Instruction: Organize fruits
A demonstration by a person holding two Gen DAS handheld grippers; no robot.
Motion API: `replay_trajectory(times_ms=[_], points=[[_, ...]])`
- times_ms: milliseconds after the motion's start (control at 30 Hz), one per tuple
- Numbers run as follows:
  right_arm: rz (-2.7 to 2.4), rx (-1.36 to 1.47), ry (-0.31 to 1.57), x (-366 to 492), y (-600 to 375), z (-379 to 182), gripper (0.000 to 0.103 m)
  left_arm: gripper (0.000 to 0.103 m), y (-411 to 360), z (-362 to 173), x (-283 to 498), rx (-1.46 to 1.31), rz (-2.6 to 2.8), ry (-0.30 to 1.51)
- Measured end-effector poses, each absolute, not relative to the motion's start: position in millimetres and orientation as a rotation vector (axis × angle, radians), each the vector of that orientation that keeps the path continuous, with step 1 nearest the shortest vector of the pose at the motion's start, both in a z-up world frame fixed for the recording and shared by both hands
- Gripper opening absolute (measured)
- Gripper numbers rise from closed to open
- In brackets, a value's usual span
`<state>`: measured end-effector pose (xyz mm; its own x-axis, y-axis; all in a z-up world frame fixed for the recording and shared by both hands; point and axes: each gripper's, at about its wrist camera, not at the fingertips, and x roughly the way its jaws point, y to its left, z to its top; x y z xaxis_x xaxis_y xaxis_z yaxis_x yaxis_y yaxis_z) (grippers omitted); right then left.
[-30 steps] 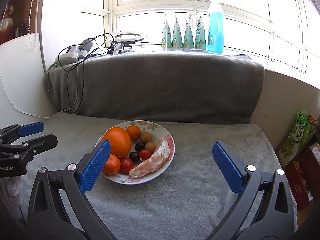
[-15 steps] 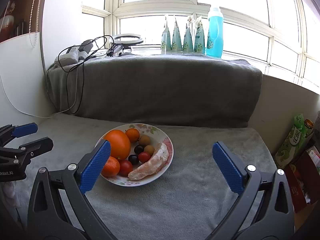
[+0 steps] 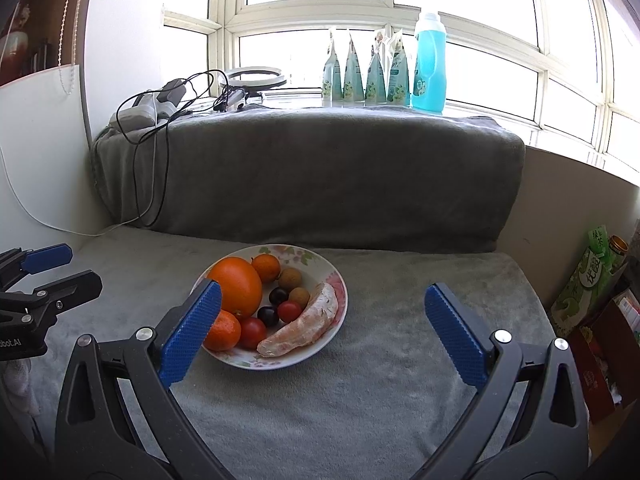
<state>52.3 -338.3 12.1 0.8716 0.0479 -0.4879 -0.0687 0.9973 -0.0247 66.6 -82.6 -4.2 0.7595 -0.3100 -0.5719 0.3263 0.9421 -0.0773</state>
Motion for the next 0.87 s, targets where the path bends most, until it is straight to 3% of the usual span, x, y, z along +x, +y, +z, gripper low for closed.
replay_trajectory(times_ms=[867], points=[[0.065,-0.046,0.519,51.3,-335.8,5.4,0.103,0.083,-79.0,-4.1,65.6,0.012,-0.343,0.607]])
